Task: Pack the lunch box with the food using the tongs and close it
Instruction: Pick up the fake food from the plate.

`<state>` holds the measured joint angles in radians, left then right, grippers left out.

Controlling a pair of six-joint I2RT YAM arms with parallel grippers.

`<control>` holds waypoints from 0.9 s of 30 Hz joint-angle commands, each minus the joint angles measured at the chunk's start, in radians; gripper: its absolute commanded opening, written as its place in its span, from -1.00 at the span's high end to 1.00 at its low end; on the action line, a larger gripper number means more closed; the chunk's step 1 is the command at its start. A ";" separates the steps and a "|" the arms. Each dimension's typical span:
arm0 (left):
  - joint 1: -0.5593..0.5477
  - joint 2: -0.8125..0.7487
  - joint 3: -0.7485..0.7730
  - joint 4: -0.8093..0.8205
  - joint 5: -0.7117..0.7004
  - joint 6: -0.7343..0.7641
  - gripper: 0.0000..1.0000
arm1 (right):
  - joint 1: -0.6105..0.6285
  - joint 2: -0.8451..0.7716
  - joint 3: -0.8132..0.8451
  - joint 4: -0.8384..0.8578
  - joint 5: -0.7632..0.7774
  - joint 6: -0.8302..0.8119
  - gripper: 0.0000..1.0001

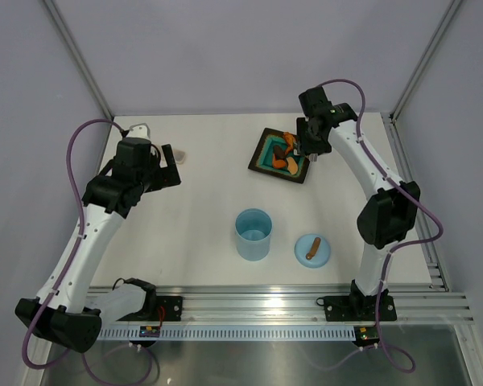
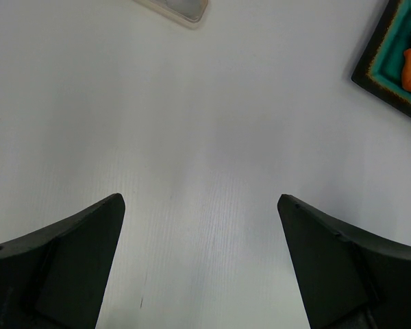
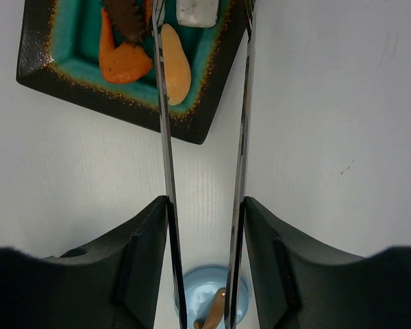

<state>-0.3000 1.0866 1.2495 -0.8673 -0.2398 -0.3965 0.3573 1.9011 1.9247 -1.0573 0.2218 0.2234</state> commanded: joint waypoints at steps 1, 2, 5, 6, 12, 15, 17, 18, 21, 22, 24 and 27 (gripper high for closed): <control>-0.001 0.002 0.016 0.028 0.000 -0.001 -0.98 | 0.002 0.018 0.042 0.043 0.017 -0.016 -0.09; -0.001 0.004 0.016 0.028 0.000 -0.001 -0.98 | 0.002 0.022 0.042 0.045 0.016 -0.016 -0.08; -0.002 0.007 0.016 0.027 0.000 -0.002 -0.98 | 0.003 0.039 0.046 0.045 0.014 -0.019 -0.06; -0.002 0.009 0.016 0.027 0.000 -0.002 -0.98 | 0.002 0.045 0.046 0.048 0.014 -0.022 -0.05; -0.001 0.012 0.014 0.028 0.000 -0.004 -0.98 | 0.003 0.072 0.053 0.048 0.007 -0.032 0.04; -0.001 0.009 0.016 0.028 -0.001 -0.005 -0.98 | 0.002 0.076 0.054 0.051 0.004 -0.032 0.09; -0.001 0.010 0.014 0.027 -0.001 -0.005 -0.98 | 0.002 0.076 0.053 0.053 0.005 -0.035 0.12; -0.002 0.010 0.013 0.028 0.000 -0.004 -0.98 | 0.002 0.076 0.051 0.053 0.004 -0.035 0.14; -0.001 0.009 0.011 0.028 0.000 -0.007 -0.98 | 0.003 0.067 0.051 0.053 0.004 -0.033 0.24; -0.002 0.009 0.010 0.028 0.000 -0.007 -0.98 | 0.002 0.061 0.050 0.051 0.005 -0.032 0.26; -0.001 0.006 0.005 0.028 0.002 -0.007 -0.98 | 0.003 0.046 0.046 0.051 0.002 -0.030 0.38; -0.001 0.004 0.001 0.030 0.005 -0.007 -0.98 | 0.003 0.012 0.034 0.052 -0.002 -0.025 0.55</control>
<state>-0.3000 1.0969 1.2495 -0.8677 -0.2398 -0.3969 0.3573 1.9797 1.9274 -1.0256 0.2188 0.2001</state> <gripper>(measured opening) 0.988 0.427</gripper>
